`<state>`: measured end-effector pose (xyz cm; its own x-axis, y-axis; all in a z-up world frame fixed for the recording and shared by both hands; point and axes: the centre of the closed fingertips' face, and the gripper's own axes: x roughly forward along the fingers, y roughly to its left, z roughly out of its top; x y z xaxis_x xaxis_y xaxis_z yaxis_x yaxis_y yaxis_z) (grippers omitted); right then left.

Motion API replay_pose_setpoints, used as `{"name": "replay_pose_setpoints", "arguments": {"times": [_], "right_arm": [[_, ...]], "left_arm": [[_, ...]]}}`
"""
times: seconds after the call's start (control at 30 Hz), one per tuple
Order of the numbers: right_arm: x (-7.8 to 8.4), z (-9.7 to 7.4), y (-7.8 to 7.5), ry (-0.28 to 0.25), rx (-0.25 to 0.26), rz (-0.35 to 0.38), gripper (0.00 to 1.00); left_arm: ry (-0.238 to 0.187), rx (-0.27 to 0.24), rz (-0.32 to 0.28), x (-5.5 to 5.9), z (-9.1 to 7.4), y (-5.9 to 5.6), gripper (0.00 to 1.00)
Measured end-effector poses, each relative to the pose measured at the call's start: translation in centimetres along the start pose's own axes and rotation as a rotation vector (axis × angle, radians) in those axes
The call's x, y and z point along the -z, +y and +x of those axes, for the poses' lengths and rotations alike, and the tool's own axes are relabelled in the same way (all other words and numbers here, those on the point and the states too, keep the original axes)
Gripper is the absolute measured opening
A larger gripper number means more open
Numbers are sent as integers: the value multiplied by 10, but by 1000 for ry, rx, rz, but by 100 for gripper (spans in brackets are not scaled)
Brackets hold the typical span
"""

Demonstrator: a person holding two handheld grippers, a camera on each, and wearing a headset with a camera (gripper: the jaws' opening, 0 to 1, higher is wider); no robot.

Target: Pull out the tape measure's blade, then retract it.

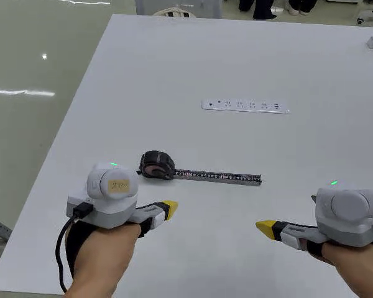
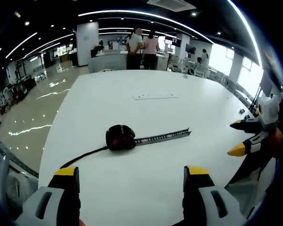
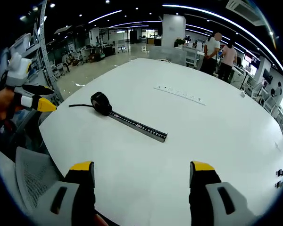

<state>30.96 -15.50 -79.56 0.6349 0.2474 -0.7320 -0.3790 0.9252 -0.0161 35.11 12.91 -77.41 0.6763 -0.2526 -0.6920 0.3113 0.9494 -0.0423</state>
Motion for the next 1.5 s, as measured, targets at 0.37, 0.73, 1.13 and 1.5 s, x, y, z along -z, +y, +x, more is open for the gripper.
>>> {"name": "replay_pose_setpoints", "arguments": {"times": [0.37, 0.73, 1.13, 1.5], "right_arm": [[1, 18, -6, 11, -16, -35, 83], [3, 35, -13, 33, -32, -75, 82], [-3, 55, -21, 48, -56, -125, 80], [-5, 74, -27, 72, -85, -185, 77]], "left_arm": [[13, -32, -30, 4, 15, 6, 87], [20, -33, -25, 3, 33, 6, 84], [17, -53, -32, -3, 54, 10, 81], [22, -71, -50, -4, 73, 12, 81]]}}
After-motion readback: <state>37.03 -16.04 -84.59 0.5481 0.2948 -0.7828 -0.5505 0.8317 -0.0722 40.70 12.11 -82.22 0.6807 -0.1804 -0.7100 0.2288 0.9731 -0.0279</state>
